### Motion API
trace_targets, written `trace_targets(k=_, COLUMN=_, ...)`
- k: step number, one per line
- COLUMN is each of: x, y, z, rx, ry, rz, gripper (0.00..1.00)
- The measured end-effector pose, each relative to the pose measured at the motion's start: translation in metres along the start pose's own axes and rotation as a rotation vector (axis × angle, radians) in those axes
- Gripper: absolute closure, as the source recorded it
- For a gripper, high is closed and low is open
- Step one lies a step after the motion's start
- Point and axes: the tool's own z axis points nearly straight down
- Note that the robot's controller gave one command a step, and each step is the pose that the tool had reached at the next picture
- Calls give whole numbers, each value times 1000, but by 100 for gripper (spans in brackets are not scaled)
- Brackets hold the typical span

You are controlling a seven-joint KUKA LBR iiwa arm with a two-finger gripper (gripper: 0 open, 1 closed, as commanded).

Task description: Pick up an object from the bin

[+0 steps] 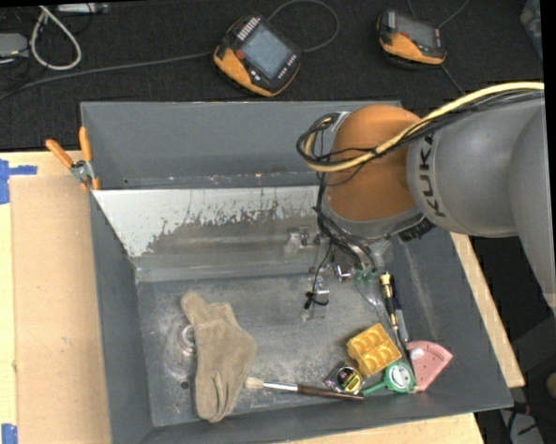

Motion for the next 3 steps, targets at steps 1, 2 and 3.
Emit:
trace_targets(k=1, x=-2, y=0, z=-4, rx=0, ry=-7, rz=1, gripper=0)
trace_targets(k=2, x=72, y=107, z=62, rx=-2, ry=-1, rz=-41, gripper=0)
trace_targets(k=3, x=-9, y=45, z=-8, rx=1, ry=-22, rz=328, gripper=0)
